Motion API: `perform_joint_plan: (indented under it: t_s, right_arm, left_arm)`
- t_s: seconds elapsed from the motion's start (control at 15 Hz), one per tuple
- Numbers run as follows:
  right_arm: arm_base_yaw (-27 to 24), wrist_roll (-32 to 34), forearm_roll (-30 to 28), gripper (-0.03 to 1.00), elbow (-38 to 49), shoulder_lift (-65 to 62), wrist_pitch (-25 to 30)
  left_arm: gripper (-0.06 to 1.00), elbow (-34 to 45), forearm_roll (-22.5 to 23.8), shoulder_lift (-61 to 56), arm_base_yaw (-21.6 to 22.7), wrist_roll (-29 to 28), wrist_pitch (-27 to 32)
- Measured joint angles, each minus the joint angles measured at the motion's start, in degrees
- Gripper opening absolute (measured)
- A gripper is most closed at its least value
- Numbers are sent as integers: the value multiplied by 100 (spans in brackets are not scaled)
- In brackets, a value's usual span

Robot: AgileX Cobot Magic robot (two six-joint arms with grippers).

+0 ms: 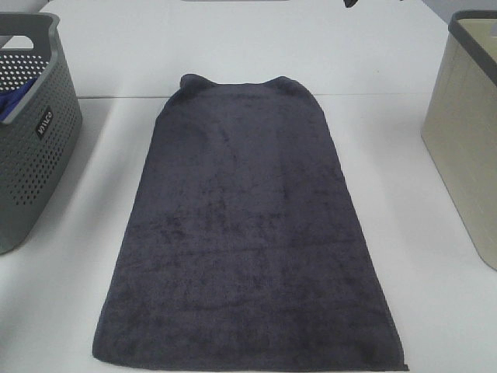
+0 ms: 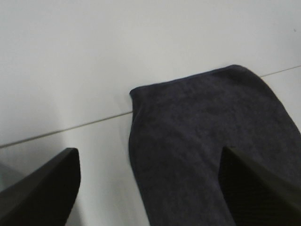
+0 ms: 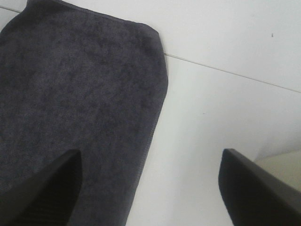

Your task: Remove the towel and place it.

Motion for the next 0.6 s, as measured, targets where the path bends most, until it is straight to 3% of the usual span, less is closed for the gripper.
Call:
perform_joint_plan:
  t_s: [0.33, 0.47, 0.6]
  right_arm:
    - [-344, 716, -390, 78, 0, -521, 659]
    - [-344, 819, -441, 78, 0, -688, 1054]
    - [-332, 837, -441, 78, 63, -837, 1163]
  left_arm:
    - [76, 0, 281, -613, 1112, -401, 1278]
    - [76, 63, 327, -791, 1289, -252, 1690]
    - [76, 476, 395, -1100, 1301, -183, 1742]
